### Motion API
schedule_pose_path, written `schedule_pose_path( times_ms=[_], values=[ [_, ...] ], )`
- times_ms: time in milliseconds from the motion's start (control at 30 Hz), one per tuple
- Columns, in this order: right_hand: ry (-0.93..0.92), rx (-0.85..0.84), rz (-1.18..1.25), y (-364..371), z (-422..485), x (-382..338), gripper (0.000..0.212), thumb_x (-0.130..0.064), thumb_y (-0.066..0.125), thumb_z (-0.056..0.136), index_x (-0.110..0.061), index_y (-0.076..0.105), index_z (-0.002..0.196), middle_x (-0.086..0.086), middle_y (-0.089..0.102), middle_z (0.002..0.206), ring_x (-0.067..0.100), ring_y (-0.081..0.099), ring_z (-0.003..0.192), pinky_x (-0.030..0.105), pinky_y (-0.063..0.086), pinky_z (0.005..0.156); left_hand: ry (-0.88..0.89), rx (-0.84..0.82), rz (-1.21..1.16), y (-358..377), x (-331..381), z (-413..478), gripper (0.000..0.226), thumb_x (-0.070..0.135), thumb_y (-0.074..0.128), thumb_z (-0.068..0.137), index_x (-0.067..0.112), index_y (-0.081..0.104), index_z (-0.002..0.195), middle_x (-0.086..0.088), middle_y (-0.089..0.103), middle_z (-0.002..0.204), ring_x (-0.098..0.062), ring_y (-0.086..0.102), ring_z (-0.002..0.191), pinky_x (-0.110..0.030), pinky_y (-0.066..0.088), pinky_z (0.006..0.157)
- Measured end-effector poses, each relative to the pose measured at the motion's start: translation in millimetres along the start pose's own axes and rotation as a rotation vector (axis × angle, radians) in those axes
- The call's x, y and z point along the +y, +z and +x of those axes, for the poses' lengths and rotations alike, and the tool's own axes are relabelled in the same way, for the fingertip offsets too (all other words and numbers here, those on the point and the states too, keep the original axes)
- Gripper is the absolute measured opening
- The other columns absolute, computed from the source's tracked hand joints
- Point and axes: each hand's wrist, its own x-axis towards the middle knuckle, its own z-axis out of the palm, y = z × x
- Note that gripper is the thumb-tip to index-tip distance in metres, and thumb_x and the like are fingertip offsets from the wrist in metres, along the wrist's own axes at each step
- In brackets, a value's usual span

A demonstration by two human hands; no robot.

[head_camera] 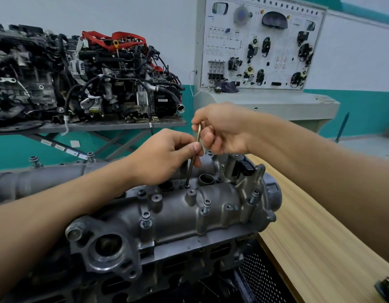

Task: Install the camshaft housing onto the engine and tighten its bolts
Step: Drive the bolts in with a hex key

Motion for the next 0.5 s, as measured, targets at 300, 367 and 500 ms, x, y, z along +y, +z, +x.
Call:
schedule_pose_path(
  times_ms=[300,367,500],
  values=[
    [-0.123,0.039,0.286,10.3,-3.7,15.9,0.025,-0.013,0.045,0.101,-0.009,0.050,0.077,-0.003,0.040,0.041,0.010,0.052,0.036,0.018,0.040,0.034,0.009,-0.013,0.050,-1.6,0.6,-2.5,0.032,0.029,0.049,0.104,0.018,0.073,0.085,-0.027,0.069,0.088,-0.042,0.060,0.079,-0.056,0.050,0.079],
    [-0.239,0.086,-0.069,4.2,-5.5,18.4,0.024,-0.024,0.049,0.101,-0.008,0.054,0.084,0.003,0.052,0.052,0.017,0.056,0.041,0.023,0.043,0.037,-0.006,-0.013,0.045,-1.2,-0.4,-2.6,0.030,0.027,0.050,0.104,0.017,0.071,0.086,-0.021,0.072,0.088,-0.042,0.061,0.081,-0.055,0.050,0.080],
    [-0.898,0.169,-1.047,-27.8,-2.4,15.2,0.028,-0.041,0.051,0.100,-0.018,0.067,0.106,-0.002,0.068,0.092,0.013,0.062,0.078,0.032,0.051,0.071,-0.020,-0.009,0.033,-2.9,-0.9,-2.8,0.026,0.020,0.048,0.105,0.016,0.068,0.089,0.005,0.076,0.083,-0.040,0.060,0.083,-0.052,0.050,0.081]
  ],
)
